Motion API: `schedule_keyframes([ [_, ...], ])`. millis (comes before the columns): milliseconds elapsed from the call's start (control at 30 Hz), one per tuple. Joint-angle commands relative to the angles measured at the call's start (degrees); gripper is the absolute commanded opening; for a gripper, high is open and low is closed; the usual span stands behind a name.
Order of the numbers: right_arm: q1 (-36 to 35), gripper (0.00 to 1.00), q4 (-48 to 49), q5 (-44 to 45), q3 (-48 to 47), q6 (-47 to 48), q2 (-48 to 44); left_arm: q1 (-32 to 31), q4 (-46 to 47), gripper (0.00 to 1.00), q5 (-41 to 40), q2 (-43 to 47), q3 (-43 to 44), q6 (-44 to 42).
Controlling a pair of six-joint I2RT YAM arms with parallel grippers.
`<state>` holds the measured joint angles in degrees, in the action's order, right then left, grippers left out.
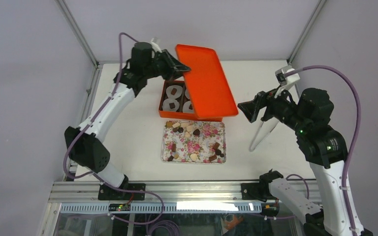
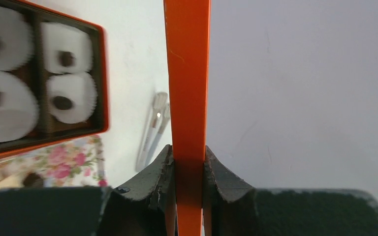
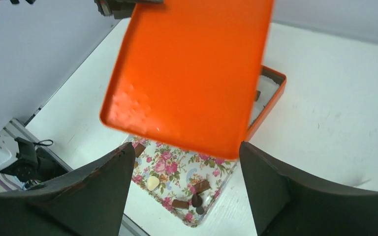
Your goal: Pack the chocolate
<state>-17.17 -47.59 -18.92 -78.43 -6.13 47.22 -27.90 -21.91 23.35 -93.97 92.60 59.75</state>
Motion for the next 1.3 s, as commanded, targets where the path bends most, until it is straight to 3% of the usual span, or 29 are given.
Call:
schedule_keyframes([
  [0, -5.0, 0.8, 6.0, -0.5, 1.1, 8.8, 1.4, 10.3, -1.2, 0.0, 6.5, 9.5, -5.1, 0.5],
  [100, -15.1, 0.78, 6.3, 8.5, 0.2, 13.2, 4.5, 16.5, -5.4, 0.0, 8.8, 12.4, -5.8, -0.7],
  [267, -39.2, 0.8, 10.9, 35.1, -0.5, 25.1, 12.1, 23.5, -11.9, 0.0, 11.9, 15.2, -5.3, 0.0],
  [400, -48.7, 0.83, 24.8, 41.0, 6.7, 36.6, 13.3, 25.8, -15.0, 0.0, 12.6, 17.1, -5.6, 1.5],
  [500, -51.4, 0.85, 39.3, 40.3, 15.2, 45.1, 12.0, 27.0, -15.6, 0.0, 12.9, 18.5, -6.4, 2.6],
  [633, -52.1, 0.82, 42.4, 41.7, 15.1, 48.0, 16.2, 29.1, -15.7, 0.0, 15.1, 19.6, -7.2, 3.0],
  [767, -52.7, 0.82, 54.7, 45.2, 18.1, 54.9, 20.1, 30.4, -15.8, 0.0, 16.6, 20.2, -7.8, 3.1],
  [967, -53.3, 0.8, 65.6, 47.8, 18.0, 63.8, 27.1, 31.3, -15.8, 0.0, 18.7, 20.6, -8.5, 2.9],
  [1133, -54.2, 0.58, 70.3, 48.7, 17.3, 67.7, 31.5, 32.3, -15.8, 0.0, 19.6, 21.1, -9.4, 3.1],
  [1267, -54.4, 0.23, 70.7, 49.1, 17.0, 66.8, 31.8, 33.3, -15.8, 0.0, 20.4, 21.4, -9.8, 3.2],
])
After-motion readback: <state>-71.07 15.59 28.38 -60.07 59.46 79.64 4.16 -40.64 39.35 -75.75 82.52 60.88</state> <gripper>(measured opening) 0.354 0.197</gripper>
